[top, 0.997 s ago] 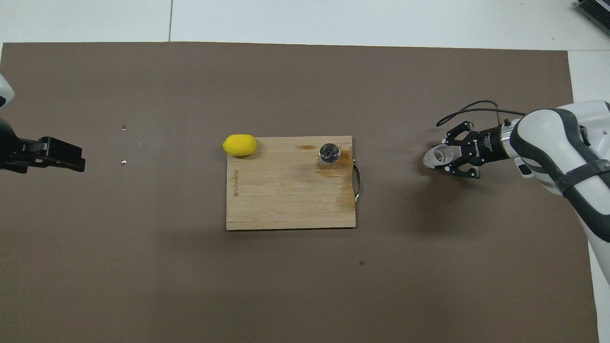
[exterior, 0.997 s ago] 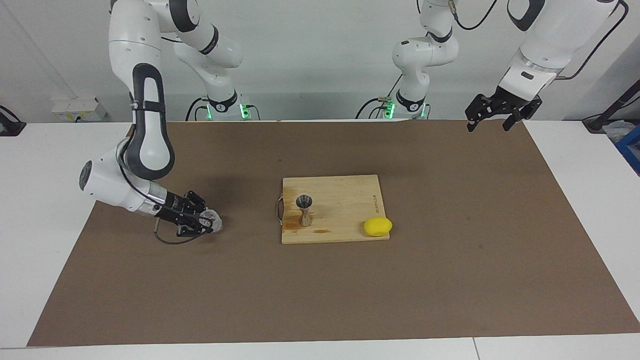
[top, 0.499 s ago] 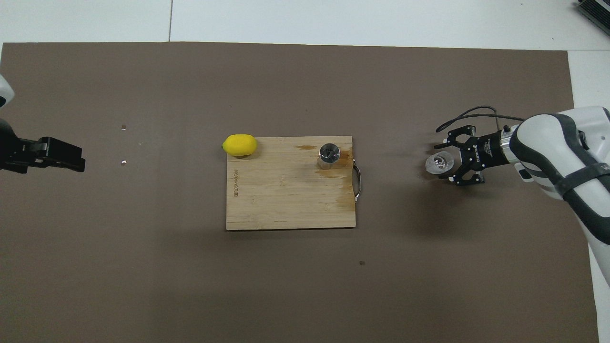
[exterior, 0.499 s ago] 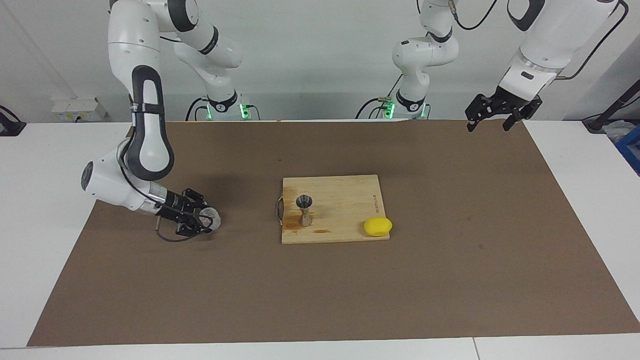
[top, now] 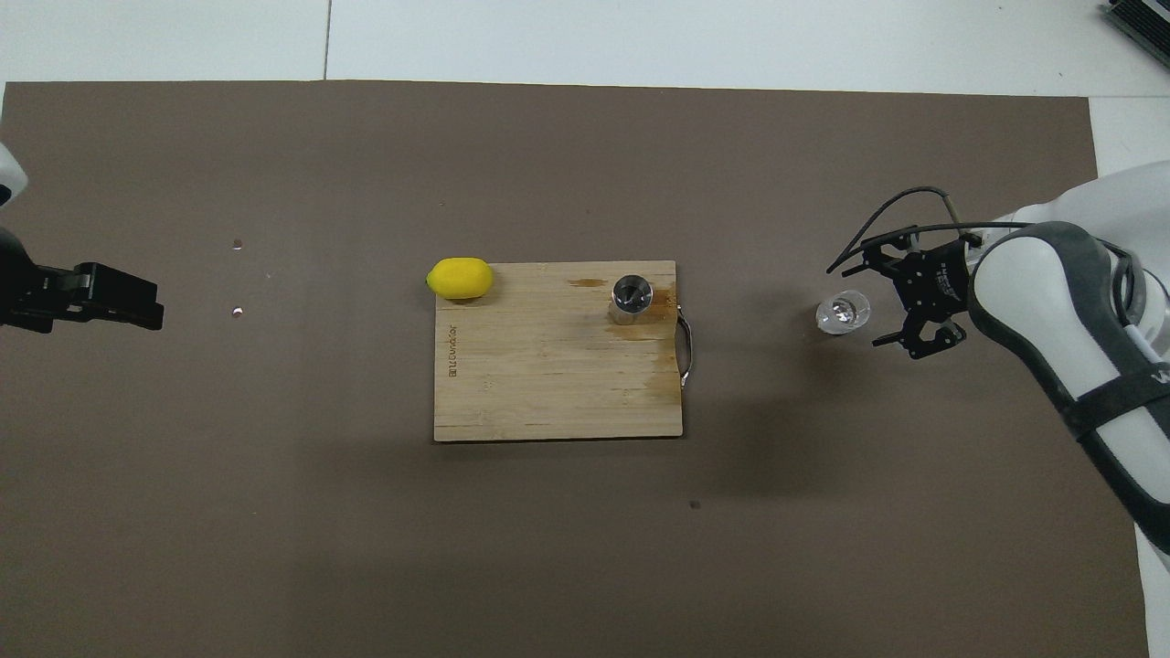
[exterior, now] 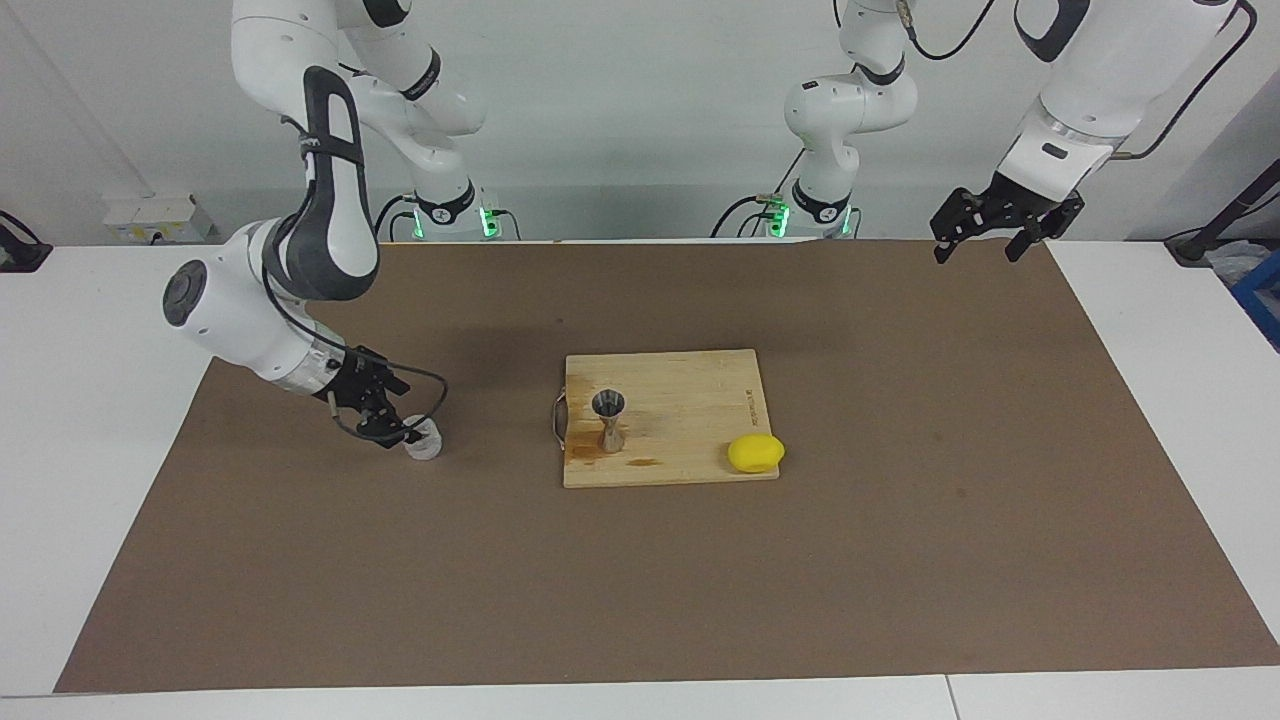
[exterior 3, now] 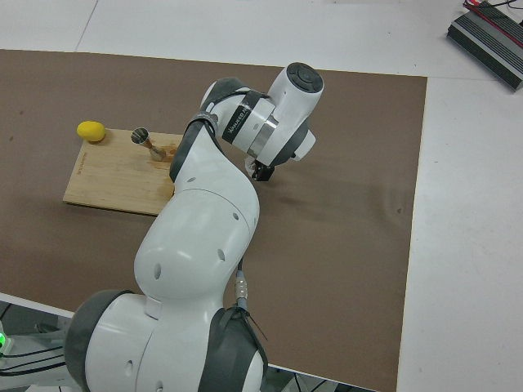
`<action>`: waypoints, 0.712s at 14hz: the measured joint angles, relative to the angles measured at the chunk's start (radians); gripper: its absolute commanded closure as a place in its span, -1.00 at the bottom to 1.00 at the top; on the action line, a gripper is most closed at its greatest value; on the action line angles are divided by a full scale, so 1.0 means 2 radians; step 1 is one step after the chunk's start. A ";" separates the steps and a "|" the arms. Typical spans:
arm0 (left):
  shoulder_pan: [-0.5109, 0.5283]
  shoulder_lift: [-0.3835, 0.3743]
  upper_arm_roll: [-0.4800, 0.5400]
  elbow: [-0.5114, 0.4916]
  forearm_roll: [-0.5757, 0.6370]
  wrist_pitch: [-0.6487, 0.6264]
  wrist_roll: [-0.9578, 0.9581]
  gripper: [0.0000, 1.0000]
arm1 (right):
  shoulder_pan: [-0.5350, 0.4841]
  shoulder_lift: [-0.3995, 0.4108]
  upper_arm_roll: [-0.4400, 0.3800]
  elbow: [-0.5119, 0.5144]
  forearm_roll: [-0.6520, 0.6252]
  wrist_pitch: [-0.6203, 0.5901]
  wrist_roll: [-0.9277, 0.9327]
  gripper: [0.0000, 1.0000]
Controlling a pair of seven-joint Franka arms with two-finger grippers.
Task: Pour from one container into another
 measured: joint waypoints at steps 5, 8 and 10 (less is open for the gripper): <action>0.000 0.000 0.000 0.000 0.000 0.000 0.000 -1.00 | 0.033 -0.024 0.000 -0.001 -0.104 -0.022 -0.091 -0.99; 0.000 0.000 0.000 0.000 0.000 0.000 0.000 -1.00 | 0.069 -0.048 0.001 0.000 -0.185 -0.027 -0.095 -0.99; 0.000 0.000 0.000 0.000 0.000 0.000 0.000 -1.00 | 0.077 -0.075 0.002 0.004 -0.200 -0.027 -0.119 -0.99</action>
